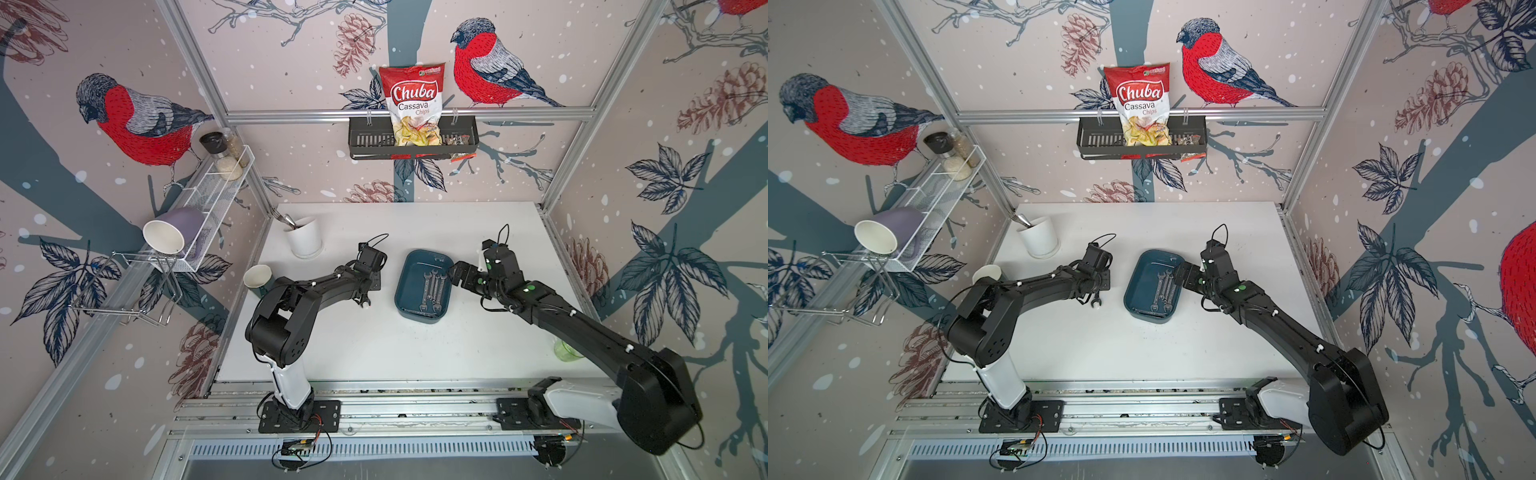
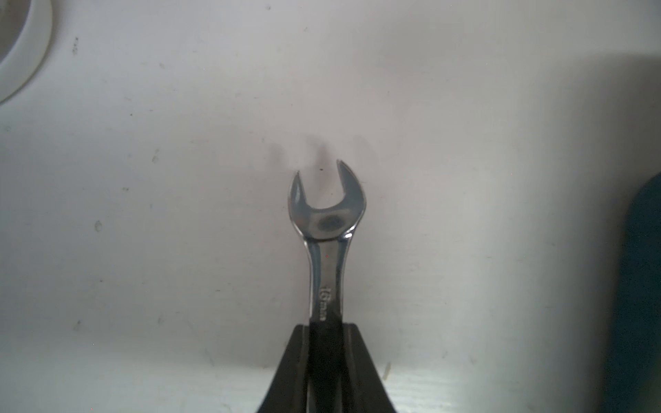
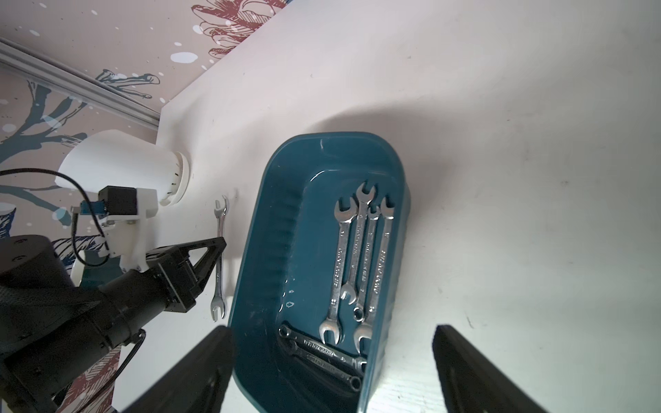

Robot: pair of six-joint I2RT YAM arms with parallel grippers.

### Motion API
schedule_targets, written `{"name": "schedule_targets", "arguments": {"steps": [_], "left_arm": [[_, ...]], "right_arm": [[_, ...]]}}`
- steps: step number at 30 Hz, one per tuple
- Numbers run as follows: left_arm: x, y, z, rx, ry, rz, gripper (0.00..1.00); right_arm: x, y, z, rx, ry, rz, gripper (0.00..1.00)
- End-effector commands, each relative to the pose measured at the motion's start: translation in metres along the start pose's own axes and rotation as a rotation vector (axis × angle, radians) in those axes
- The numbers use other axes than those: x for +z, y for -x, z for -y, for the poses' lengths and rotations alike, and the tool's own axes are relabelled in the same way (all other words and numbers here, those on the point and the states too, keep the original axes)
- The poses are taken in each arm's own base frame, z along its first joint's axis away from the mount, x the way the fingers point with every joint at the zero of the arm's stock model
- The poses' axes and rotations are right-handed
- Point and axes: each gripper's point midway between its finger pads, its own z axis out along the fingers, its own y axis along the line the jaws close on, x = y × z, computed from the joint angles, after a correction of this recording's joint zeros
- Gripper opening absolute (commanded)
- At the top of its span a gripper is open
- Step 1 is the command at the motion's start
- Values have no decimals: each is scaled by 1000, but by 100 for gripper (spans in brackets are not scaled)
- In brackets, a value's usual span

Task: Take out the wrench from the storage box
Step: Place the wrench at the center of the board.

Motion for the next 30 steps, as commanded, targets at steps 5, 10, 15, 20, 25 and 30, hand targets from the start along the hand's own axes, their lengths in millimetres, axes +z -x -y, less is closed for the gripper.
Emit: {"name": "schedule_targets", "arguments": {"steps": [5, 10, 15, 20, 25, 30], "left_arm": [[10, -7, -4, -39, -24, 7, 19], [8, -10, -9, -53, -38, 8, 20], [8, -15, -10, -49, -42, -3, 28], [-9, -5, -12, -61, -49, 29, 41], [-41, 16, -13, -85, -76, 90, 47], [-84, 39, -20, -130, -100, 189, 52]], "right_arm": [[33, -7, -26, -14, -79, 15, 88], [54, -9, -38, -45, -118, 35, 86], [65, -8, -48, -66, -137, 77, 86], [81, -17, -52, -84, -160, 56, 86], [88, -23, -52, -83, -196, 34, 85], [95, -27, -48, -71, -218, 39, 84]]}}
